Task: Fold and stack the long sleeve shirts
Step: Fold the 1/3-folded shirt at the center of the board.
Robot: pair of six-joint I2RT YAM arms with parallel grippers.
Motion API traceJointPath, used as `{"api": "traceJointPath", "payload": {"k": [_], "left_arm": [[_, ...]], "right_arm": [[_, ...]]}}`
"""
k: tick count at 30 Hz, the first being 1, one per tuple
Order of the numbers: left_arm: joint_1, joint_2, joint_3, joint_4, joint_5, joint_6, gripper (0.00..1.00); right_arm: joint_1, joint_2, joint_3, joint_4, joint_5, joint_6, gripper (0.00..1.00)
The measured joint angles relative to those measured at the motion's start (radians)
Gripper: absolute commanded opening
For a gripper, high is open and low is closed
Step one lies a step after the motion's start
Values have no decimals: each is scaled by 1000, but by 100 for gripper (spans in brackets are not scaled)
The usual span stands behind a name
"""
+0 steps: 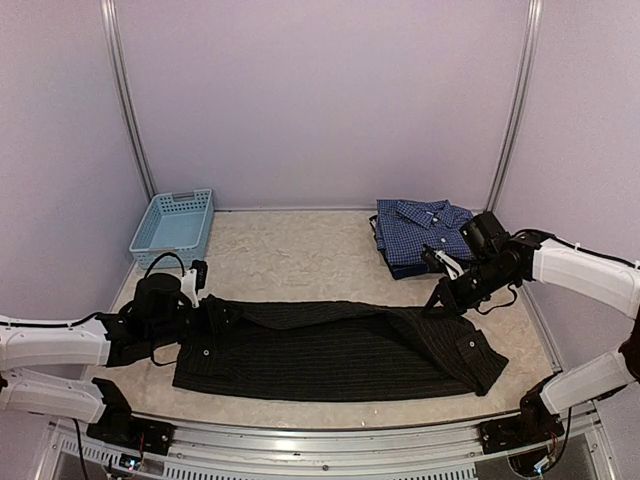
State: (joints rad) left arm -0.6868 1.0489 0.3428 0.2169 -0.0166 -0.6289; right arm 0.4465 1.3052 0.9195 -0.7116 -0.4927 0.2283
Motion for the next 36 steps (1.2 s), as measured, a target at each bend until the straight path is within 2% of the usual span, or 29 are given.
{"api": "traceJointPath", "payload": {"k": [15, 22, 36], "left_arm": [[0, 15, 10, -27, 8, -13, 21], [0, 16, 26, -79, 8, -16, 0], [0, 32, 32, -208, 6, -29, 0]], "right_arm": [[0, 10, 24, -32, -8, -11, 0], [0, 10, 47, -66, -12, -14, 0], [58, 16, -3, -88, -20, 9, 0]]}}
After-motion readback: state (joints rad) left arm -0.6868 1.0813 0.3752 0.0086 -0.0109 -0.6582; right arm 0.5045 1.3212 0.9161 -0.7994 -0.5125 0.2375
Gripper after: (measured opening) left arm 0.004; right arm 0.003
